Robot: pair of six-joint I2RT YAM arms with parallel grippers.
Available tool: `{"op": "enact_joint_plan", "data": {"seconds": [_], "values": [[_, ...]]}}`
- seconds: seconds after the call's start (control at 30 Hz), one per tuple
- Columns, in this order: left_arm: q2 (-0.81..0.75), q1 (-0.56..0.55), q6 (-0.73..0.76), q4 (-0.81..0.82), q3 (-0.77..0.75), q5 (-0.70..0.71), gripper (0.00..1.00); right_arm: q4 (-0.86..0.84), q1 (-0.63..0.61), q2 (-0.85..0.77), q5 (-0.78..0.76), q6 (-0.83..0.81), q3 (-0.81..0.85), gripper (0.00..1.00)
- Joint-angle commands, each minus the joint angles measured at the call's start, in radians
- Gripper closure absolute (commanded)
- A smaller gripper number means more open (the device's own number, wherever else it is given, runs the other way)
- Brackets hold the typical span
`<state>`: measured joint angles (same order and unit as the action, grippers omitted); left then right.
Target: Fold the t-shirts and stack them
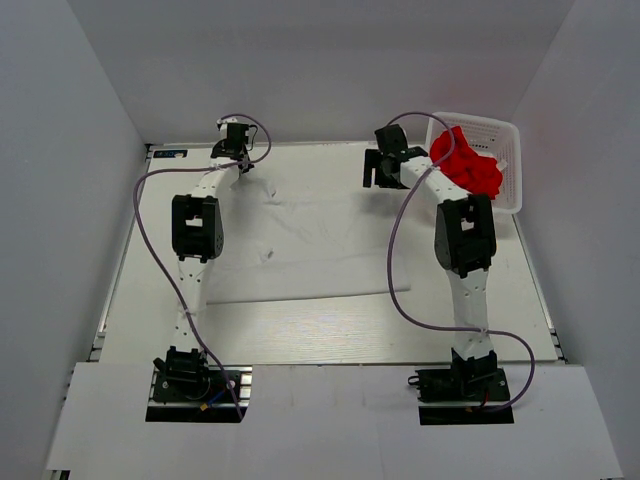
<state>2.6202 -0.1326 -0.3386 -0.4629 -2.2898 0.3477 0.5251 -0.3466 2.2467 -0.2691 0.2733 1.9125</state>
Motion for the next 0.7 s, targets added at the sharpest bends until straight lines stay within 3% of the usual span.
{"op": "enact_joint_plan", "data": {"seconds": [0.0,0.03,0.2,0.37,0.4,0.43,0.53,0.67], "values": [[-0.048,0.005,-0.002,-0.036,0.043,-0.013,0.95,-0.019,-0.002,0.040,0.013,0.030,0.059,0.13],[-0.048,0.005,0.010,-0.020,0.056,-0.025,1.00,-0.020,0.000,0.047,0.007,0.055,0.062,0.13],[-0.103,0.005,0.032,0.009,0.108,-0.044,1.00,-0.051,0.003,0.099,-0.030,0.093,0.072,0.17],[-0.147,0.005,0.032,0.009,0.131,0.002,1.00,-0.033,0.001,0.148,-0.013,0.124,0.106,0.36],[-0.147,0.005,0.032,0.009,0.141,0.002,1.00,-0.036,0.001,0.148,-0.012,0.124,0.096,0.42],[-0.161,0.005,0.032,0.009,0.153,0.002,1.00,-0.039,0.003,0.148,-0.012,0.133,0.092,0.58],[-0.186,0.005,0.046,0.032,0.193,0.002,1.00,-0.039,0.003,0.133,-0.015,0.155,0.074,0.80],[-0.232,0.005,0.046,0.032,0.217,0.002,1.00,-0.069,-0.003,0.079,-0.039,0.155,0.024,1.00]]}}
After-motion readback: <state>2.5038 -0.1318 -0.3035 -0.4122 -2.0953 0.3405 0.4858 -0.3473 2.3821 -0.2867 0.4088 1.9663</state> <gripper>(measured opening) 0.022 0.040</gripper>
